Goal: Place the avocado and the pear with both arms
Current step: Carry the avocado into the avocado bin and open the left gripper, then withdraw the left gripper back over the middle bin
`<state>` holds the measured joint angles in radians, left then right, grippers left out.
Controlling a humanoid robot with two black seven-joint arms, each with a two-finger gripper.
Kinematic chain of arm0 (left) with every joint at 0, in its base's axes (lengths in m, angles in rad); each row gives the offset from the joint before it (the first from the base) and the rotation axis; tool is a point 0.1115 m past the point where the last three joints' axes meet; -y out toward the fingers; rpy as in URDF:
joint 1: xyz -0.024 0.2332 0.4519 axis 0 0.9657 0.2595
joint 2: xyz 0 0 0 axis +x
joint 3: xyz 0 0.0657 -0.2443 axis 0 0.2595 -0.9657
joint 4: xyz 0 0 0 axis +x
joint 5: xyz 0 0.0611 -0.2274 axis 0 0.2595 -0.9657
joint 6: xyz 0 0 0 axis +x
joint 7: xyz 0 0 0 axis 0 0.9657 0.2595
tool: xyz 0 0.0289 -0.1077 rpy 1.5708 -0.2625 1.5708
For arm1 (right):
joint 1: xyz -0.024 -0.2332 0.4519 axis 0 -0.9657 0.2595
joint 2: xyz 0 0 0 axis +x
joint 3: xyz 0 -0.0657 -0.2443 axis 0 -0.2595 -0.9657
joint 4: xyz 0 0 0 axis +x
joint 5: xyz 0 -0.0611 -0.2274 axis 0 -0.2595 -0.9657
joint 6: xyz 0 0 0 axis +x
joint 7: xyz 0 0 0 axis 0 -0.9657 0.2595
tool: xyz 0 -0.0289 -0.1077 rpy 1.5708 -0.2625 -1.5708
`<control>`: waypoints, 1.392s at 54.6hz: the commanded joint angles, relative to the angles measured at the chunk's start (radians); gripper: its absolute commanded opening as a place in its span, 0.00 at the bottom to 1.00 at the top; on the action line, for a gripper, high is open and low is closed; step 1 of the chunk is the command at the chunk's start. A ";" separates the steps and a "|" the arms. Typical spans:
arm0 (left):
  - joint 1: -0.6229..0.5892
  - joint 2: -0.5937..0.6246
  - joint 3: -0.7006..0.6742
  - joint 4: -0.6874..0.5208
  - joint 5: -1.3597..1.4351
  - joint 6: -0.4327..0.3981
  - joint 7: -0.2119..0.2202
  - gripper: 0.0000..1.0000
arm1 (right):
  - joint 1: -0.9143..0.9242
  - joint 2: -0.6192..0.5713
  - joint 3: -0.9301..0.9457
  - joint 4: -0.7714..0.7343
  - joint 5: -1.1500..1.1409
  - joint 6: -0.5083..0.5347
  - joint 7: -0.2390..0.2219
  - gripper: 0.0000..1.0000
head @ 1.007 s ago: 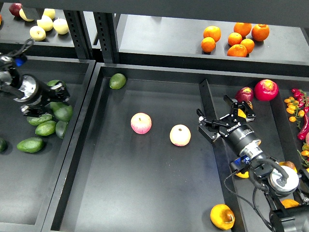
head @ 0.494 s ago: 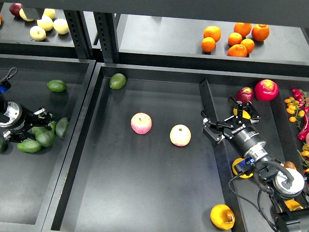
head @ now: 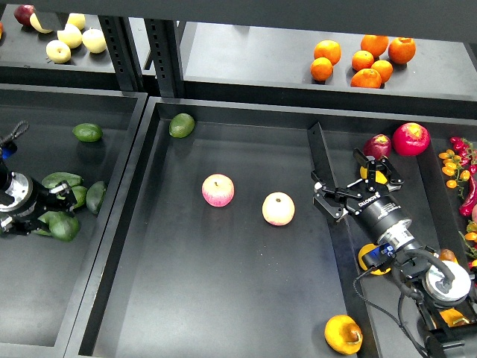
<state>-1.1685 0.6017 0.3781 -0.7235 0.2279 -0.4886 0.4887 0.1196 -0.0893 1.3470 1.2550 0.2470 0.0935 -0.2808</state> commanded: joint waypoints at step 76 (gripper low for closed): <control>0.026 -0.019 -0.056 0.018 0.172 0.000 0.000 0.69 | -0.008 0.003 0.000 0.006 0.000 0.006 0.000 1.00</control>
<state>-1.1410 0.5814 0.3233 -0.7039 0.3790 -0.4886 0.4886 0.1120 -0.0859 1.3469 1.2593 0.2470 0.0997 -0.2807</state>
